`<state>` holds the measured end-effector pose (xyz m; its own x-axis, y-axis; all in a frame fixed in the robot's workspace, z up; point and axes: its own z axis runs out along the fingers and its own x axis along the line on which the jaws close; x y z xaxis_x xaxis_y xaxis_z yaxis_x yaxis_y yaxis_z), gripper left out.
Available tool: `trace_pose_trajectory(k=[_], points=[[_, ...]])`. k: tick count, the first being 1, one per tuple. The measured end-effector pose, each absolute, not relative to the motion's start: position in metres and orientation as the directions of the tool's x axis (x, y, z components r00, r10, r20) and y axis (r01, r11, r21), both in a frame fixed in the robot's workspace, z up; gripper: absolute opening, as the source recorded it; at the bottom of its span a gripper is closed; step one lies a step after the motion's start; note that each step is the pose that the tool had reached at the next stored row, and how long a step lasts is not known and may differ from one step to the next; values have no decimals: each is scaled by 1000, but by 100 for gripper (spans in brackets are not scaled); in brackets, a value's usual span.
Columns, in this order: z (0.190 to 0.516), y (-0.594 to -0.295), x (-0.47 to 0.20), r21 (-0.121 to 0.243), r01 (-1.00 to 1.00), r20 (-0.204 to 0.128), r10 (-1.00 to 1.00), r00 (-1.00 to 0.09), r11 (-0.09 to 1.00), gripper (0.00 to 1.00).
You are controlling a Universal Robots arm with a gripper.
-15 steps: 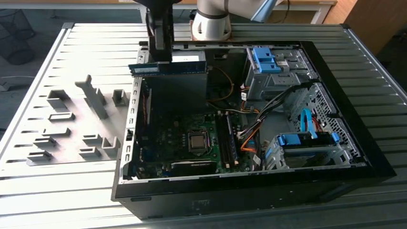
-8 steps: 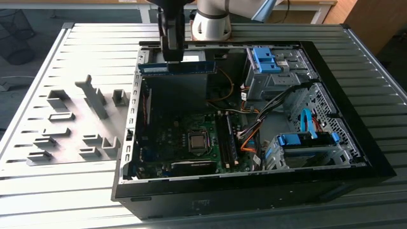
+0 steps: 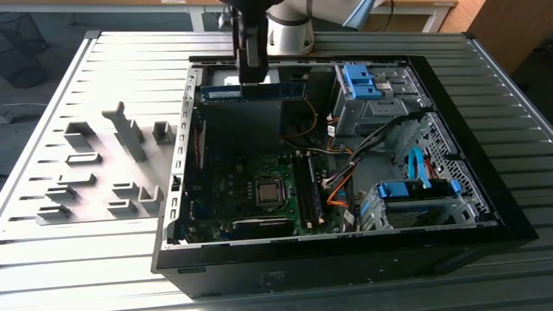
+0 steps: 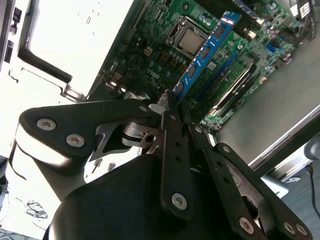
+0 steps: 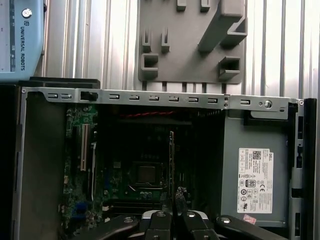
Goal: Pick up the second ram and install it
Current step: 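Pick up the second ram and move it above second insertion slot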
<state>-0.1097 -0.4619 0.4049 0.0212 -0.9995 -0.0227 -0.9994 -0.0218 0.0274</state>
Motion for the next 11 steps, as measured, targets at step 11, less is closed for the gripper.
trace_pose_trajectory(k=[11], points=[[405,-462,-93,27,-999,-23,-1000,21,-22,14]])
